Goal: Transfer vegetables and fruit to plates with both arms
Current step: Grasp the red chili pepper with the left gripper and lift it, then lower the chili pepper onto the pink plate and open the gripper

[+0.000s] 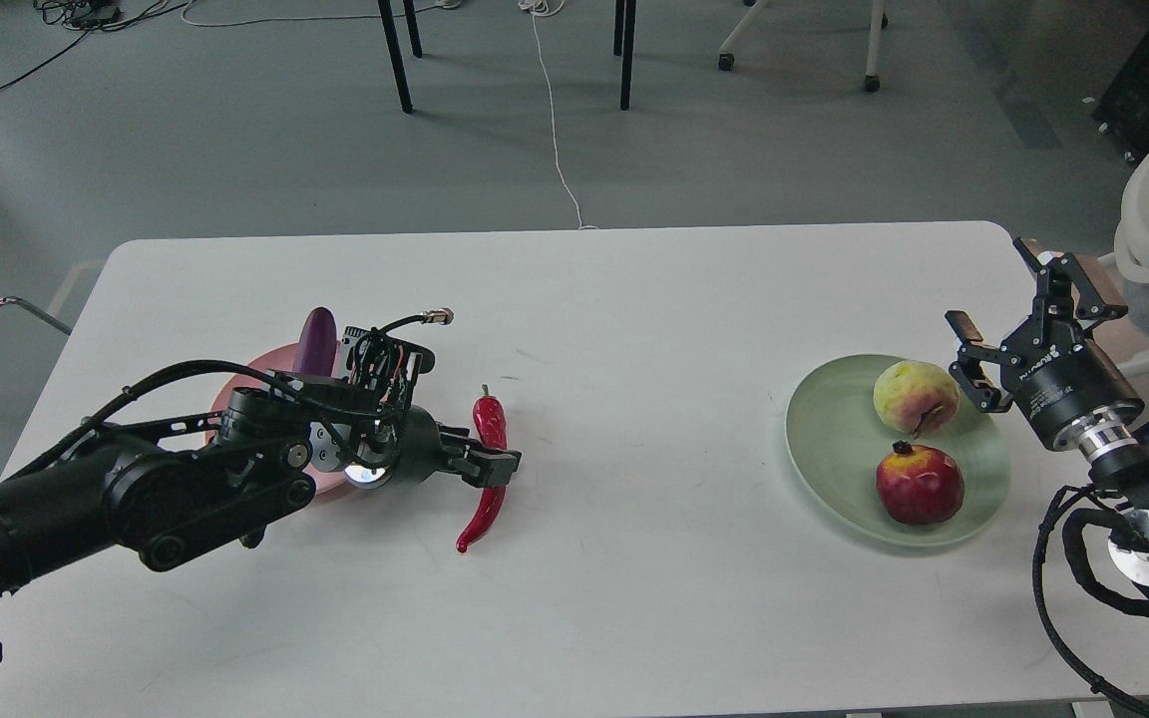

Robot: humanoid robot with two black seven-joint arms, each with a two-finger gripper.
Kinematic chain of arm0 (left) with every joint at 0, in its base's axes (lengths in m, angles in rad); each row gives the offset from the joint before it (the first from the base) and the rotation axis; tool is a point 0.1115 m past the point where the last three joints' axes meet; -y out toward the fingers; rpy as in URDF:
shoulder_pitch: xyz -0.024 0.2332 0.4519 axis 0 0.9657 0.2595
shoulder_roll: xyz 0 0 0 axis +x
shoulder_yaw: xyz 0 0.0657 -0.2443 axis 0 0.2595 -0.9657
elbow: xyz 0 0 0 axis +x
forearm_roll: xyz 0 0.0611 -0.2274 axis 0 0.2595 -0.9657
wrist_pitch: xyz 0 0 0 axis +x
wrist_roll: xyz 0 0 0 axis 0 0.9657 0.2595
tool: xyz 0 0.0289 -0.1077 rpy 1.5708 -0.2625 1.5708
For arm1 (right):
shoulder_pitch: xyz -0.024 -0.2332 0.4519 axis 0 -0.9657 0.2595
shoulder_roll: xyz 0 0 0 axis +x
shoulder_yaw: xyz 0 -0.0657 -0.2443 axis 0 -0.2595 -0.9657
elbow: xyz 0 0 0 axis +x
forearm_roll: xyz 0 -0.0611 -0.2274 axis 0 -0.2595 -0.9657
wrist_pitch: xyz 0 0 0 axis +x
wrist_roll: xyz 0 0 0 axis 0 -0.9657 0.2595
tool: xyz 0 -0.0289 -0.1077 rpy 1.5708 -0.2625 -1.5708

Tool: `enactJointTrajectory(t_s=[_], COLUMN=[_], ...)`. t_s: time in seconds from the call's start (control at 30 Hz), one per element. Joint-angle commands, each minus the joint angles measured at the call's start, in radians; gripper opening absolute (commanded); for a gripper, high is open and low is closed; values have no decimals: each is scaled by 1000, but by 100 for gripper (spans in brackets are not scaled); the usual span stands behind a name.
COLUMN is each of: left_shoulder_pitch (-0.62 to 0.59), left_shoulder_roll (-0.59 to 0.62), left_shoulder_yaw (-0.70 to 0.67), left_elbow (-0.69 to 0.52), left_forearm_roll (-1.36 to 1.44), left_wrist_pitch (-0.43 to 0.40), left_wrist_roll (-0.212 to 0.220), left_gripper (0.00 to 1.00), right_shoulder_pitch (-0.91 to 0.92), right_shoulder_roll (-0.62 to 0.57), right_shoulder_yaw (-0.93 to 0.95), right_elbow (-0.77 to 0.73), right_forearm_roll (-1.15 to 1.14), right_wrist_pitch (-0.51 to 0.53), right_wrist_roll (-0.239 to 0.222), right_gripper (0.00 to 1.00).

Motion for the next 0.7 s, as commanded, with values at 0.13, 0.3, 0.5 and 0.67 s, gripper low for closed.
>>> enactJointTrajectory(t_s=[0.13,0.3,0.5,0.67], left_shoulder_pitch=[-10,-65,-132,-122], left_shoulder_roll=[0,17,141,253], left_shoulder_yaw=[-4,-15,-6,2], left_elbow=[-2,-46,-77,-77], left_forearm_roll=[44,38,38,35], left_wrist_pitch=[4,6,-7,-14], left_wrist_roll=[3,-8,-41,-54], left_gripper=[12,12,13,13], right_shoulder_pitch=[-6,-6,-5,-6], right_shoulder_roll=[0,1,4,9], right_shoulder_yaw=[0,0,0,0], right_elbow=[-1,1,-1,-1], right_forearm_roll=[-1,-1,-3,-29], right_wrist_pitch=[0,0,0,0], right_wrist_roll=[0,0,0,0], right_gripper=[99,99,99,99])
